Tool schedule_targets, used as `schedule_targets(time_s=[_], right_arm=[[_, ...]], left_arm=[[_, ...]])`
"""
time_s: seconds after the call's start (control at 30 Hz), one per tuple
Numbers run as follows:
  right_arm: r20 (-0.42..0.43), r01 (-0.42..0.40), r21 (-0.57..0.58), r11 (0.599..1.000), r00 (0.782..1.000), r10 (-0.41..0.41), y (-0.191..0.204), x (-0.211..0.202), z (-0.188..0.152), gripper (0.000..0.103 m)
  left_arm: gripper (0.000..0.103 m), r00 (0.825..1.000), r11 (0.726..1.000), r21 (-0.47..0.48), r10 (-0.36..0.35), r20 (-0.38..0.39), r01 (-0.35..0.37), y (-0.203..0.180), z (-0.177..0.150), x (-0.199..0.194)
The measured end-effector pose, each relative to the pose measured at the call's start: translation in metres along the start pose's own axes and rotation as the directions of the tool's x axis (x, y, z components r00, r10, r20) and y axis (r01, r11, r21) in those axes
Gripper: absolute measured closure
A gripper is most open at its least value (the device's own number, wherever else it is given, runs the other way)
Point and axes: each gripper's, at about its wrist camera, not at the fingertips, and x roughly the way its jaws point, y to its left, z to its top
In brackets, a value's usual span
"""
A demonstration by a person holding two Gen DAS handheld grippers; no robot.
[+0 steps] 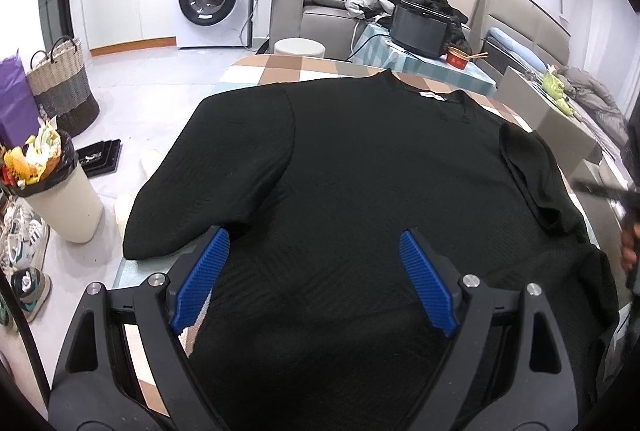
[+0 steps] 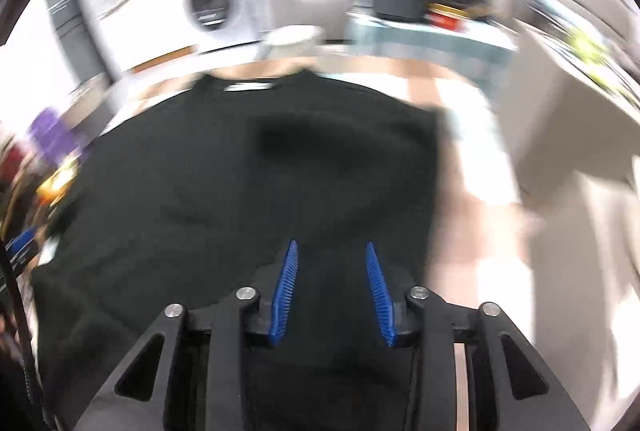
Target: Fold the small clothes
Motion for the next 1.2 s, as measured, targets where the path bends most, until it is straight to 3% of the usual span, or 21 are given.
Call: schedule_targets(time_s=[0.07,0.23,0.33,0.5,0.6,0.73,0.87,0.93,1.1,1.17,1.2], right_arm=[[-0.034,0.05,0.055,0.997,0.998,-0.048,-0.025,-0.013,-0.021,0.06],[-0.067,0.04,0.105,0.994,0.997,-0.033,-0.036,-0.02,-0.066,0.056],[-0.068,0.046,0.125,0.991,0.997,-0.038,-0.035,-0.006,-0.06,0.056],[-0.054,0.062,-0.026,0.998,0.997,-0.064,0.004,0.006,-0.044,0.056],[-0.053,0.047,-0.077,0.996,0.997,-0.052,0.015,0.001,-0.041,0.056],[0.047,0.014,0.05,0.999,0.999,-0.017,0.003,-0.025,-0.04,0.056],[0.089,0.012,0.09,0.996,0.996,-0.02,0.003,-0.039,-0.043,0.042],[0.08,0.014,0.101,0.995,0.997,-0.022,0.004,-0.037,-0.043,0.042],[0.066,0.015,0.103,0.995,0.998,-0.022,0.005,-0.037,-0.047,0.042],[0.061,0.022,0.105,0.994,0.998,-0.028,0.004,-0.034,-0.046,0.042],[0.061,0.023,0.106,0.994,0.998,-0.03,0.004,-0.034,-0.046,0.042]], left_arm=[[0.017,1.0,1.0,-0.013,-0.002,-0.009,0.002,0.006,-0.001,0.001],[0.017,0.999,1.0,-0.007,-0.015,-0.03,0.015,0.007,0.0,0.01],[0.017,0.999,1.0,-0.018,-0.015,-0.036,0.014,0.009,0.003,0.012],[0.017,0.999,0.999,-0.024,0.048,-0.013,-0.048,0.019,0.005,0.001],[0.017,0.997,0.993,-0.09,0.076,-0.029,-0.079,0.042,0.002,-0.003],[0.017,0.988,0.965,-0.218,0.134,-0.076,-0.147,0.085,0.002,0.002],[0.018,0.986,0.919,-0.362,0.125,-0.109,-0.156,0.13,0.001,0.015],[0.023,0.986,0.903,-0.4,0.113,-0.122,-0.153,0.146,0.0,0.023],[0.036,0.982,0.906,-0.396,0.088,-0.169,-0.15,0.164,0.004,0.054],[0.051,0.981,0.908,-0.394,0.077,-0.177,-0.142,0.168,0.011,0.067],[0.052,0.98,0.912,-0.384,0.081,-0.182,-0.147,0.167,0.013,0.071]])
